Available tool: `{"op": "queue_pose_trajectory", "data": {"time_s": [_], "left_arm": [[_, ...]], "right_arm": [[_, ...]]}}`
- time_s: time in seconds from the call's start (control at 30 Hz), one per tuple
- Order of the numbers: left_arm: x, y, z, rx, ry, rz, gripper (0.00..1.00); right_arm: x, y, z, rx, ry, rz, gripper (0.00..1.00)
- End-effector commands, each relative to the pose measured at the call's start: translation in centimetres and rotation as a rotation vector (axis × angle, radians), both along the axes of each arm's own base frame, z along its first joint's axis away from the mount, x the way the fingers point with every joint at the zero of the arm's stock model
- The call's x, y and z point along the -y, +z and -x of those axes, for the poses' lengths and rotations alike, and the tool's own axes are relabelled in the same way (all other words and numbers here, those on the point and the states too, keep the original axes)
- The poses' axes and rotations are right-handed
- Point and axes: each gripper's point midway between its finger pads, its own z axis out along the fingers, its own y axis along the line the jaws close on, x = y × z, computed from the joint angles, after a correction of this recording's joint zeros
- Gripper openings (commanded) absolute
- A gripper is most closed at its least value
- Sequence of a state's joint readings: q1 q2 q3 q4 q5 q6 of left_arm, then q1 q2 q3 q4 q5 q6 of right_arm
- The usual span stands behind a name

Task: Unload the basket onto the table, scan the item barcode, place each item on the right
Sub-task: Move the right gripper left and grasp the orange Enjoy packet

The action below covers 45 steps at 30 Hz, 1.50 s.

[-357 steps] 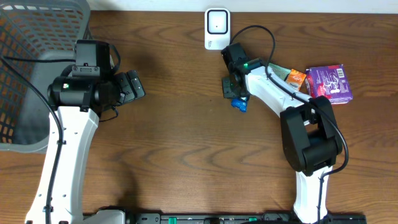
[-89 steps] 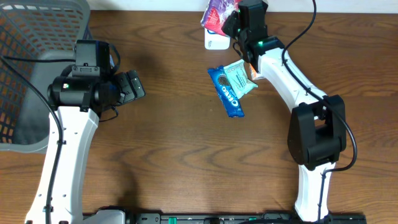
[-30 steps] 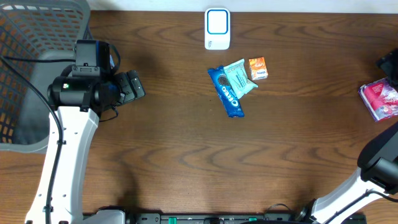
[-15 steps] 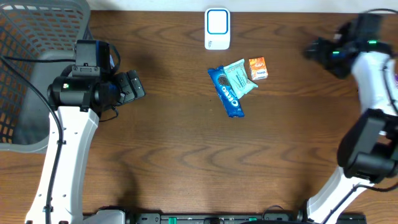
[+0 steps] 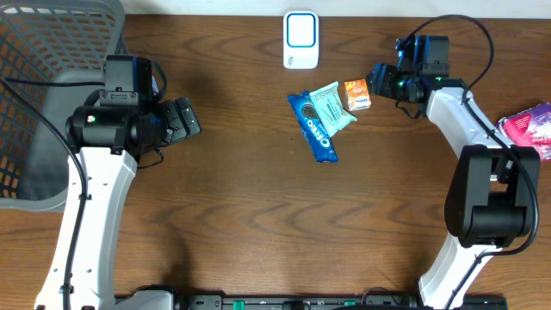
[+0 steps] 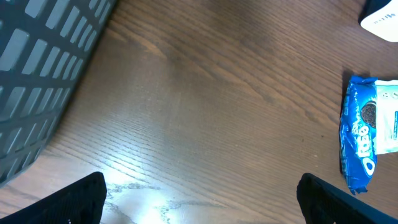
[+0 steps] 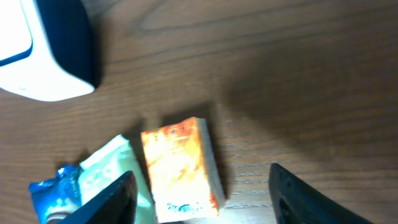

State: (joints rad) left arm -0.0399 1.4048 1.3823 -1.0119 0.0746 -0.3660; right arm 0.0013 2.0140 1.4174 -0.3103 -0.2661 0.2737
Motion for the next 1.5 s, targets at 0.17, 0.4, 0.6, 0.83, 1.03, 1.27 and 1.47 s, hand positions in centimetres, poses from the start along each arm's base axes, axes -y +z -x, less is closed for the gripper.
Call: {"op": "queue_pose_trajectory", "data": {"time_s": [0.17,0.4,0.6,0.83,1.03,1.27,1.47], "left_arm": [[-0.3,0.1,-0.1,0.001,0.009,-0.01,0.98],[-0.3,0.1,-0.1,0.001,0.009,-0.01,0.98],[-0.3,0.1,-0.1,0.001,0.009,-0.01,0.98],[-0.3,0.1,-0.1,0.001,0.009,-0.01,0.98],[-0.3,0.1,-0.1,0.001,0.009,-0.01,0.98],[-0.3,0.1,-0.1,0.001,0.009,-0.01,0.98],[-0.3,0.1,-0.1,0.001,0.009,-0.01,0.98]], "right_arm": [[-2.6,-5.2,0.1,-0.056,0.082,-0.115,0.61],[-3.3,-9.8,1.1,-0.146,0.089,-0.115,0.55],[-3.2,-9.9,1.2,-0.151,0.091,-0.13,0.14],[-5.0,-7.8,1.6,-0.146,0.157,-0.317,0.01],[-4.6,-3.2,1.4,-0.118,0.164,-0.527,0.01],[-2.2,3.6,1.5,-0.02,0.235,-0.774,0.01],[-3.4,7.2,3.8,-0.014,0.422,-0.967,0.01]]}}
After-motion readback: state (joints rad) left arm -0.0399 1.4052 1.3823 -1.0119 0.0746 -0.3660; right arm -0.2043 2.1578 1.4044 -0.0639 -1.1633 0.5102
